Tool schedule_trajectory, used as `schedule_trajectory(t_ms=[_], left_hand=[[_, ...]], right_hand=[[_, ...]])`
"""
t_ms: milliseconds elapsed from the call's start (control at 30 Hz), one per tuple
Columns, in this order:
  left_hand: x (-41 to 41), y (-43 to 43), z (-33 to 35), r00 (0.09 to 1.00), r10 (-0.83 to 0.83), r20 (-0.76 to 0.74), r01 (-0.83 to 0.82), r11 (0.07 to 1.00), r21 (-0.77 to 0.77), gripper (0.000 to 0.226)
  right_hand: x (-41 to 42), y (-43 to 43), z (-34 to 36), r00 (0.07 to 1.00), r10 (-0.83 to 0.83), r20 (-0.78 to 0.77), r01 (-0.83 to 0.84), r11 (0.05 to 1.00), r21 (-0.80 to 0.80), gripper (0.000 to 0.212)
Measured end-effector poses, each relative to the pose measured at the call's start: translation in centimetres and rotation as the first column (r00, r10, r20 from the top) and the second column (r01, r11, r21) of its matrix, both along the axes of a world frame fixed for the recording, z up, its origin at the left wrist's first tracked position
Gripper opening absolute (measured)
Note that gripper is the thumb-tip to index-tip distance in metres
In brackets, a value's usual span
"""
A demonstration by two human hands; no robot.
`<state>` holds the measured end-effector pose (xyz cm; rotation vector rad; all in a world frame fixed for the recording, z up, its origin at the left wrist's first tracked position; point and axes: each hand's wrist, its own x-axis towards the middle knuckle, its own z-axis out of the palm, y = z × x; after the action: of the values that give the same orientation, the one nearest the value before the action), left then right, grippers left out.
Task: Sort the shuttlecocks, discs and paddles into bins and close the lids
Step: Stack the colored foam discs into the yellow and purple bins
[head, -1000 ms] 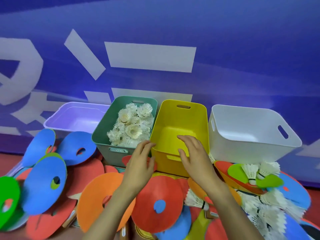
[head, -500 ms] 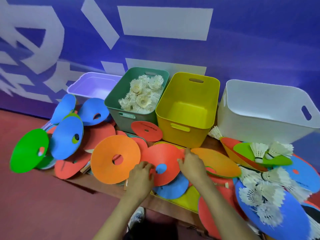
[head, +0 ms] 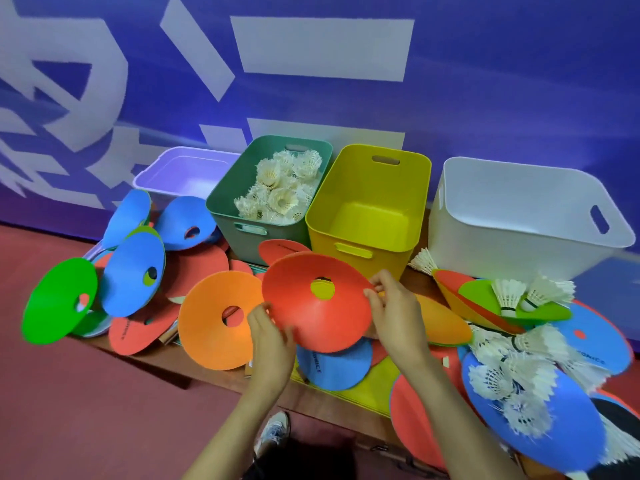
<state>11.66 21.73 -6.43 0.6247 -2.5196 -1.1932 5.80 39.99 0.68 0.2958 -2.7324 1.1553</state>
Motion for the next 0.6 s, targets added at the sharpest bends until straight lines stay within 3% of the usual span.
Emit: schedule_trajectory(t_ms=[167,367,600], left_hand=[[-2.6,0.7,4.3,0.986,0.079,-0.150,-0.051,0.982,0.182,0.043],[-4.7,0.2,7.9,0.988,0.041,-0.146,0.032,0.885,0.465,0.012],[-6.4,1.3,11.1,0.970,0.012,-0.244,0.107,0.877,0.469,0.007]], right_hand=[[-1.4,1.5,2.3,0.992,-0.078,-0.094,0.058,0.978,-0.203,0.003],[-3.0,3.1,4.8,0.971,-0.174,-0.165,0.126,0.955,-0.267,0.010],[-5.1,4.5,6.2,0.916,-0.262,-0.305,0.200,0.955,-0.221,0.021]])
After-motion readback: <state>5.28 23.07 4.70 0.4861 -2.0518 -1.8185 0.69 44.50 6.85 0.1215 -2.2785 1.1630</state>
